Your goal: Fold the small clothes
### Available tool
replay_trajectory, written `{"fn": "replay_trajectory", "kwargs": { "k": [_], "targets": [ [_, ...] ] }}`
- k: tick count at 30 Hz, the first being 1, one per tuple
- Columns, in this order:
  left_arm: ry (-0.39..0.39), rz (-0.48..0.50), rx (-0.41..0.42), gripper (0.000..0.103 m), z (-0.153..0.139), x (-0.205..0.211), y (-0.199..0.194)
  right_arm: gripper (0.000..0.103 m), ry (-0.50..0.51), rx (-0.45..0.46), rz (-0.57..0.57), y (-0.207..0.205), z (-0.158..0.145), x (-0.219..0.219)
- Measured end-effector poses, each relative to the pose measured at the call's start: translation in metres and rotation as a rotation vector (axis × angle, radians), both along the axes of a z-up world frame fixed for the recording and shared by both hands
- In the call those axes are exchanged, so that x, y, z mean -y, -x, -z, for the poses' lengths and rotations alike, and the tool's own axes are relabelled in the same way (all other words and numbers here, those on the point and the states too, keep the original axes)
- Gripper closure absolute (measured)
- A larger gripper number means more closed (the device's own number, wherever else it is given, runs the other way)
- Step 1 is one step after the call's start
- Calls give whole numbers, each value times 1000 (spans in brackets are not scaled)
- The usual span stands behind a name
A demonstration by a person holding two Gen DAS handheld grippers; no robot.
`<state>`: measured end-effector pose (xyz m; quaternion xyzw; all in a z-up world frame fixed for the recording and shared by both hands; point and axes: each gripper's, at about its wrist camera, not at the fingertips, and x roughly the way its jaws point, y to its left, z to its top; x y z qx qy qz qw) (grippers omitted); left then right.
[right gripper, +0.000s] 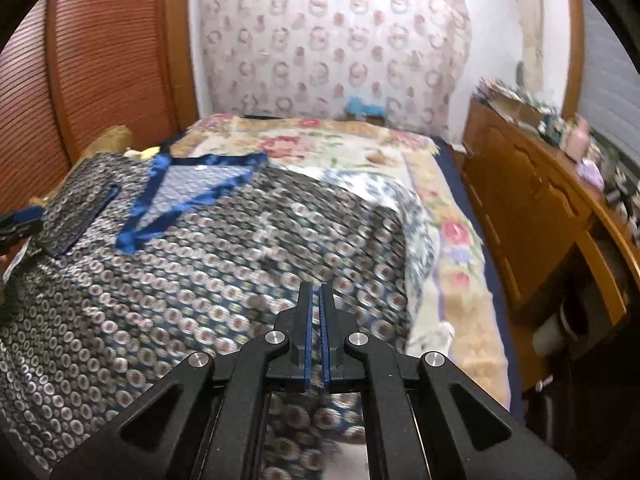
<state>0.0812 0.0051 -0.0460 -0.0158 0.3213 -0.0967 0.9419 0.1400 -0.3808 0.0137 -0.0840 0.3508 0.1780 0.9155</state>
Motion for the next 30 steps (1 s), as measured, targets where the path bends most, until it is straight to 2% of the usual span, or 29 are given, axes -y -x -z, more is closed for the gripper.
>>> {"fn": "replay_trajectory", "kwargs": {
  "k": [2,4,6,8,12,16,19,22,24,26,30],
  "targets": [
    [-6,10,-2,30,0,5,2,102,0,-6,16,-4,3,0],
    [-16,17,-4,30,1,10,2,90,21,-22,68,-13,11,8],
    [-22,25,-4,30,1,14,3,56,28,-41,120,-22,18,20],
    [-20,31,-6,30,2,18,5,50,13,-79,155,-33,30,37],
    [-21,46,-10,30,2,26,6,49,-39,-181,214,-50,53,65],
    [-26,60,-13,30,2,32,7,52,-95,-252,188,-55,68,75],
    [-29,67,-13,30,2,35,9,71,-135,-252,157,-52,67,73],
    [-30,69,-12,30,1,36,10,79,-65,-219,155,-48,63,66],
    [-31,68,-11,30,1,37,12,96,-14,-203,161,-47,60,64],
    [-28,65,-8,30,0,36,13,100,5,-198,148,-45,58,62],
    [-26,54,-6,30,0,34,13,102,24,-159,128,-38,48,56]
  ]
}}
